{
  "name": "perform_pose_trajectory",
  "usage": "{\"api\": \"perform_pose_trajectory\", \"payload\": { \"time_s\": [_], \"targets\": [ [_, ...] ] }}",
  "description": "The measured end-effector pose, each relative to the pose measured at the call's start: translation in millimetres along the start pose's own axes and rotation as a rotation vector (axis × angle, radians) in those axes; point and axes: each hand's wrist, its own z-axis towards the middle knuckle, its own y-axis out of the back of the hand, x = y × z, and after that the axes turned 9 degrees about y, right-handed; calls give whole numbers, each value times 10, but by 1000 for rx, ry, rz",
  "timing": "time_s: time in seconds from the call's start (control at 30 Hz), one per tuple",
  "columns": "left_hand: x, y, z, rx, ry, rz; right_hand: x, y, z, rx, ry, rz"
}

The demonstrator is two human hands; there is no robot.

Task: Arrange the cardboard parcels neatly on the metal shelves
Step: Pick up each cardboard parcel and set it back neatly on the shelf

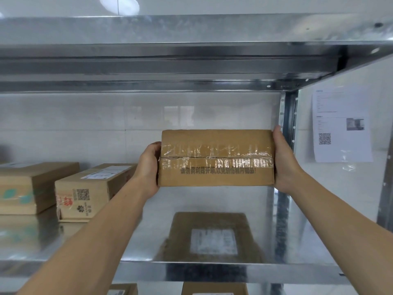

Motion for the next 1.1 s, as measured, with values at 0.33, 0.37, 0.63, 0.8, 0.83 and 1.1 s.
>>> {"api": "perform_pose_trajectory", "payload": {
  "time_s": [0.33, 0.37, 0.63, 0.8, 0.83, 1.1],
  "targets": [
    [-10, 186, 73, -110, 7, 34, -59, 165, -2, 64, 110, 114],
    [-1, 208, 103, -121, 27, 45, -58, 189, -1, 56, 107, 127],
    [31, 265, 133, -125, 26, 157, -69, 309, -26, 78, 113, 165],
    [10, 251, 96, -121, -25, 146, -121, 364, -22, 46, 103, 129],
    [20, 268, 112, -113, -22, 154, -128, 372, -15, 41, 104, 89],
    [-35, 304, -58, 62, -9, -16, -297, 444, 125, -135, 186, -311]
  ]
}}
